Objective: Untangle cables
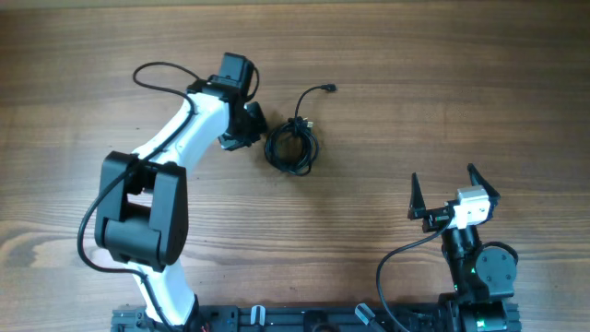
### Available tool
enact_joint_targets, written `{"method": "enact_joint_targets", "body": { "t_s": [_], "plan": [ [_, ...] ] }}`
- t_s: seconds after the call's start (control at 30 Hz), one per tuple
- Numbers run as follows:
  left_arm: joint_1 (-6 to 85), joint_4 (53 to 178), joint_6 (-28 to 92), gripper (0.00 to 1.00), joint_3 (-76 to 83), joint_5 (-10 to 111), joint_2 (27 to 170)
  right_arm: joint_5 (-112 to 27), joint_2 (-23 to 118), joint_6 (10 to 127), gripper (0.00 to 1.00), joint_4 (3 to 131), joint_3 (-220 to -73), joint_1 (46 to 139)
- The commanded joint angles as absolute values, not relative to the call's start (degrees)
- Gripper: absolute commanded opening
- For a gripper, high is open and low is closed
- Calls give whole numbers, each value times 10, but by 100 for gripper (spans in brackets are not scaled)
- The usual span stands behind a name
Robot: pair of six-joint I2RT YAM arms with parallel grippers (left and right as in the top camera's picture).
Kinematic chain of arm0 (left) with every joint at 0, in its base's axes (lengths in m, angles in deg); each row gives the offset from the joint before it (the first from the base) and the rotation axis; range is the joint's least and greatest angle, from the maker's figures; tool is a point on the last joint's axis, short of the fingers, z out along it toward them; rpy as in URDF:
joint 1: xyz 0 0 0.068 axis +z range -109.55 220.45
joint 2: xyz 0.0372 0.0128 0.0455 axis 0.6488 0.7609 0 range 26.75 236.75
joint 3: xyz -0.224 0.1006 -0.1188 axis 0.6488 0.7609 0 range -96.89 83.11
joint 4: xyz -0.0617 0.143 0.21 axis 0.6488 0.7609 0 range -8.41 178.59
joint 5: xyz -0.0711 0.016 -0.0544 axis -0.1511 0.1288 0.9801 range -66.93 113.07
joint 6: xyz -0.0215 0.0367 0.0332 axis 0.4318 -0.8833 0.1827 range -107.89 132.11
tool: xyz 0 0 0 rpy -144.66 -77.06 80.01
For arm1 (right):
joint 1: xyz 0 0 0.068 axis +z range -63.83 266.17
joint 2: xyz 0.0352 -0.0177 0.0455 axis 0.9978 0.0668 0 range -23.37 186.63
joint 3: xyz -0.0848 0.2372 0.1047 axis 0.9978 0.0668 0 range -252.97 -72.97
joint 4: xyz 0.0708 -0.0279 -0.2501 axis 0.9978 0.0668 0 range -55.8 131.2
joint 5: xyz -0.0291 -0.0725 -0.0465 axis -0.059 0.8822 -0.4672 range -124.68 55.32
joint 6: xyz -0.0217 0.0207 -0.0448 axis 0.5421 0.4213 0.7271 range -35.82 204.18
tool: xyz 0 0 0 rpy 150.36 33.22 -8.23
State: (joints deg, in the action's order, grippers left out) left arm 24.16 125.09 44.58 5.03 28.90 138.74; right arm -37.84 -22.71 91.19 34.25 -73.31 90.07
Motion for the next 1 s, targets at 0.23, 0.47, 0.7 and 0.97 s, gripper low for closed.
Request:
{"method": "enact_joint_targets", "body": {
  "t_s": [0.23, 0.47, 0.7, 0.97],
  "plan": [
    [219, 1244, 448, 5, 56, 290, 1396, -377, -231, 917, 100, 341, -733, 903],
    [219, 1244, 448, 8, 56, 290, 1396, -377, -231, 917, 100, 341, -733, 903],
    [218, 1253, 448, 4, 56, 290, 1396, -377, -231, 917, 100, 341, -733, 903],
    [205, 1278, 447, 4, 56, 290, 1396, -377, -231, 917, 100, 341, -733, 903]
  ]
}}
